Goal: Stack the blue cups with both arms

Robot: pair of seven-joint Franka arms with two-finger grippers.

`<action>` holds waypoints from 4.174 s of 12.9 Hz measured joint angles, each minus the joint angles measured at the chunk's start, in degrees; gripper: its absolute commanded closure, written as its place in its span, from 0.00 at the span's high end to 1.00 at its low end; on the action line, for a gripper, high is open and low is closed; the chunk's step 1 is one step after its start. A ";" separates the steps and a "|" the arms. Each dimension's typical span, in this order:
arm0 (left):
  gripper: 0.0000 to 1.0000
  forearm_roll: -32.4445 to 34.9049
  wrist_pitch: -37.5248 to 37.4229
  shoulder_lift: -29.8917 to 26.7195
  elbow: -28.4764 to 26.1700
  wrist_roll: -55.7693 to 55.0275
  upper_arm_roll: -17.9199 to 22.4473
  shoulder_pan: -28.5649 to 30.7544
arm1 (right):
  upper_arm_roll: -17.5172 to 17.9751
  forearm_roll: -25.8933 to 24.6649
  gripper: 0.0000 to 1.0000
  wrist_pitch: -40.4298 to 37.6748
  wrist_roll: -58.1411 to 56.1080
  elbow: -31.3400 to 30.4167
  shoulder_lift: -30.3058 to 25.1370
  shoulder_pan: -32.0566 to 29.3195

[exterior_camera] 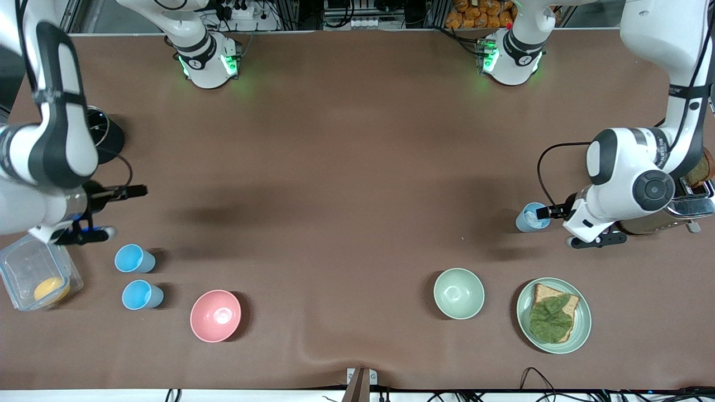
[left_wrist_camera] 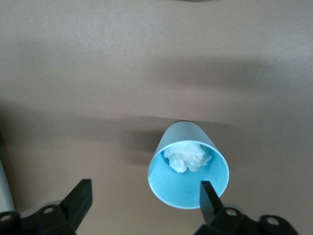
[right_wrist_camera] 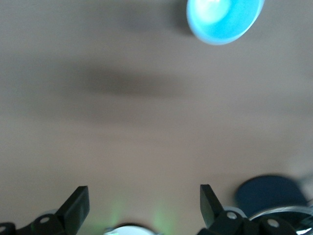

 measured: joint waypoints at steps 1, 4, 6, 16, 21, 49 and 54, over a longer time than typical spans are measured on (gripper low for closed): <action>0.79 0.00 0.38 0.55 -0.02 0.00 -0.04 0.00 | -0.04 -1.93 1.00 0.04 -2.69 3.45 2.76 -0.66; 0.54 0.00 1.41 2.02 -0.04 0.00 -0.04 0.08 | 0.03 -3.33 1.00 3.63 -5.91 8.30 6.54 -0.87; 0.44 0.00 1.94 3.16 -0.05 0.00 -0.04 0.11 | 0.14 -3.35 1.00 8.32 -7.28 8.46 7.23 -0.84; 0.00 -1.68 2.76 1.85 1.47 0.24 -2.02 0.12 | 0.61 -3.11 1.00 23.81 -8.47 8.05 16.80 0.70; 0.00 -5.26 -0.67 -4.38 1.80 -0.12 -7.59 0.07 | 0.44 -0.91 0.74 24.09 -8.57 7.64 19.21 -0.76; 0.87 -0.25 13.90 10.10 3.55 -62.31 -22.38 -29.97 | 1.87 1.91 0.00 -6.87 6.59 19.23 -1.56 23.07; 1.00 -0.10 11.02 7.57 5.58 -62.47 -21.90 -28.79 | 1.83 2.05 0.00 -5.96 7.00 19.24 -1.39 24.35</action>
